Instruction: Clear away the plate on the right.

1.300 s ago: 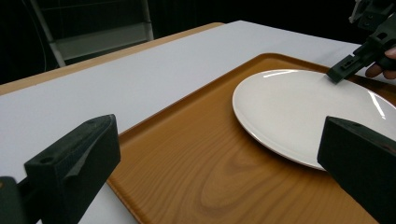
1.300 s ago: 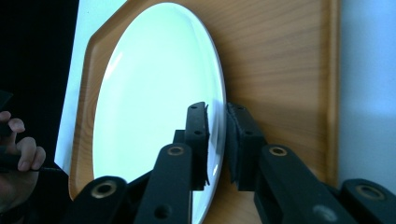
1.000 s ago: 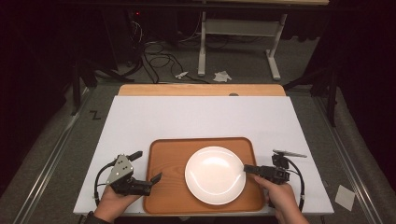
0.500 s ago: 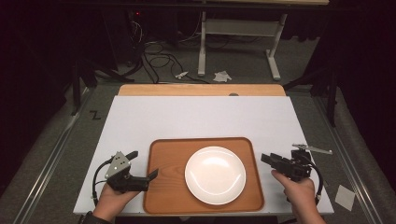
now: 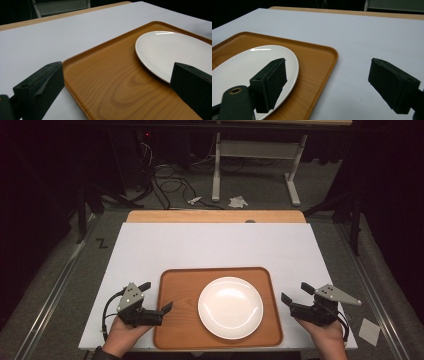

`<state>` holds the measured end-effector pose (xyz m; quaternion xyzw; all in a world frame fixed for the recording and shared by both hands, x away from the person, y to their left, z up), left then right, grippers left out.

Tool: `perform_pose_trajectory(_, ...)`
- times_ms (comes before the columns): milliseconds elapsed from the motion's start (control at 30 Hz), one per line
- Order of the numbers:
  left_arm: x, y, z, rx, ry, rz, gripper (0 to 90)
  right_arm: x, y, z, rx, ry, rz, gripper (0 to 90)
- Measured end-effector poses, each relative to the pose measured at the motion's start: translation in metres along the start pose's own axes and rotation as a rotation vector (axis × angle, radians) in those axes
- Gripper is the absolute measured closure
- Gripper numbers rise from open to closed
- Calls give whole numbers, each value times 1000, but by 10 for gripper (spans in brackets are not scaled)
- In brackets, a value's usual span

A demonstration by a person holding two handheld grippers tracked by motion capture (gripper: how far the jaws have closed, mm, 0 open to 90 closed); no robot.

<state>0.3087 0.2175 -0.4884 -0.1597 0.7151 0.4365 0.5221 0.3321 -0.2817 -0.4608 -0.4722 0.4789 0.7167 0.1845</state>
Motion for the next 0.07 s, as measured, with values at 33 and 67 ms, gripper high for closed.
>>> perform_pose_trajectory(33, 0, 1, 0, -2, 2, -3, 1, 0, 0, 0, 0, -9, -5, 162)
perform_pose_trajectory(67, 0, 1, 1, -4, 3, -3, 1, 0, 1, -1, 2, -11, -8, 162)
Point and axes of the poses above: each handheld gripper's, and its own axes: y roughly backward along the jaws, x roughly out of its underside, z roughly to its left, the point moved 1 cm from there along -y, roughly forward along the jaws, and after that the axes turned 4 degrees about z, right-handed, at the moved point
